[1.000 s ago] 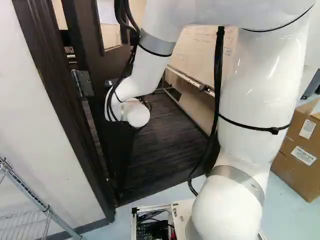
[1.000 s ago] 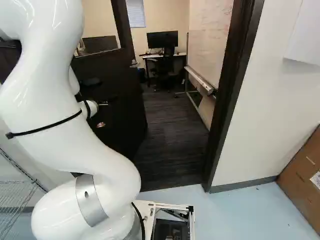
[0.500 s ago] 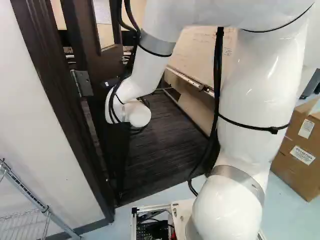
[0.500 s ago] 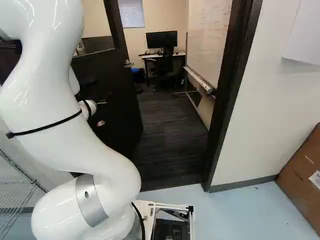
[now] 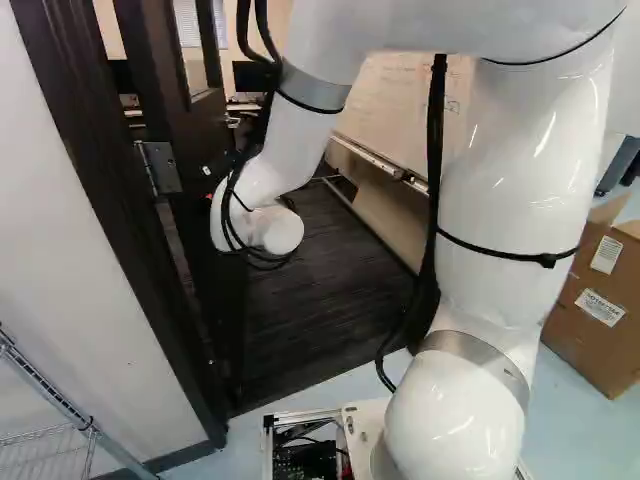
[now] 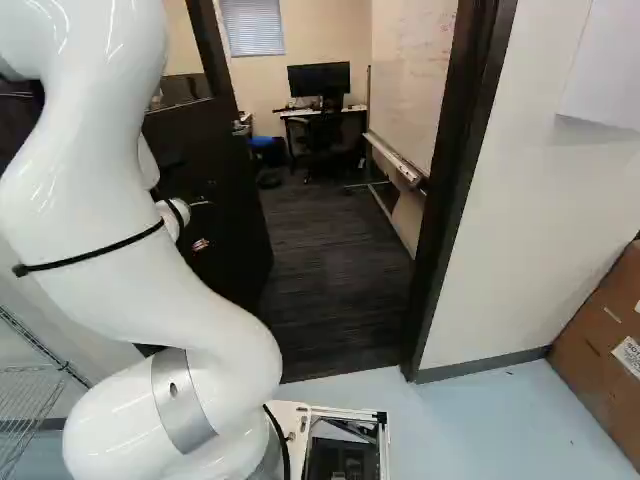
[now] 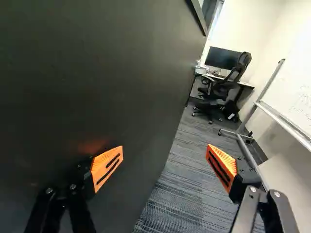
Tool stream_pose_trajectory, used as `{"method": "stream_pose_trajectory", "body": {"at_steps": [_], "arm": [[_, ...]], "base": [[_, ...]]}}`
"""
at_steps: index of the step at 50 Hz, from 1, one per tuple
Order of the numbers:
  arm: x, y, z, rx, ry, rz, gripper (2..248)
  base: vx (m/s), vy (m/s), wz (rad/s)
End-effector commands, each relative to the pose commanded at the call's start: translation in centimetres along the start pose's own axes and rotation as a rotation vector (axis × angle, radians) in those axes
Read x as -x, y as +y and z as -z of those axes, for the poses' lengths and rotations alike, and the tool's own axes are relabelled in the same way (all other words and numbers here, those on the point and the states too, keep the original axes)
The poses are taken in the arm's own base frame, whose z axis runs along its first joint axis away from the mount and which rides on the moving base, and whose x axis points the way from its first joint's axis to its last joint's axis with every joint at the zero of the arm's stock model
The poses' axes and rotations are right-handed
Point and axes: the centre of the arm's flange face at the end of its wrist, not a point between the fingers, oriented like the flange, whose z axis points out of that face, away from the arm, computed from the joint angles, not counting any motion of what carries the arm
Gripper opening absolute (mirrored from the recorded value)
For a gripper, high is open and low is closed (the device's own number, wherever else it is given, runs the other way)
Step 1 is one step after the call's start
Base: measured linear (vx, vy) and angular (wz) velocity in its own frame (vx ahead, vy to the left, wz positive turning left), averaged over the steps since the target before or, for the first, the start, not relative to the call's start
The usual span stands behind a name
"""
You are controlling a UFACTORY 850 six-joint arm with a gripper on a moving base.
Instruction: Open the door and move inside
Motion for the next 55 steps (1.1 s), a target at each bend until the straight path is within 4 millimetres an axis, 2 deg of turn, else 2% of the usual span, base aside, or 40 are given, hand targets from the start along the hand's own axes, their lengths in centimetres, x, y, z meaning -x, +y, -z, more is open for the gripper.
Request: {"method": "stream_pose_trajectory", "body": {"at_steps": [43,55], "arm": [[-0.1,-0.2,0.0,-0.027,0.009,0.018,247],[0.1,0.8,0.3,-0.003,0.003,0.012,247]], "base": [[0.000,0.000,0.000],[0.000,0.003,0.008]]}}
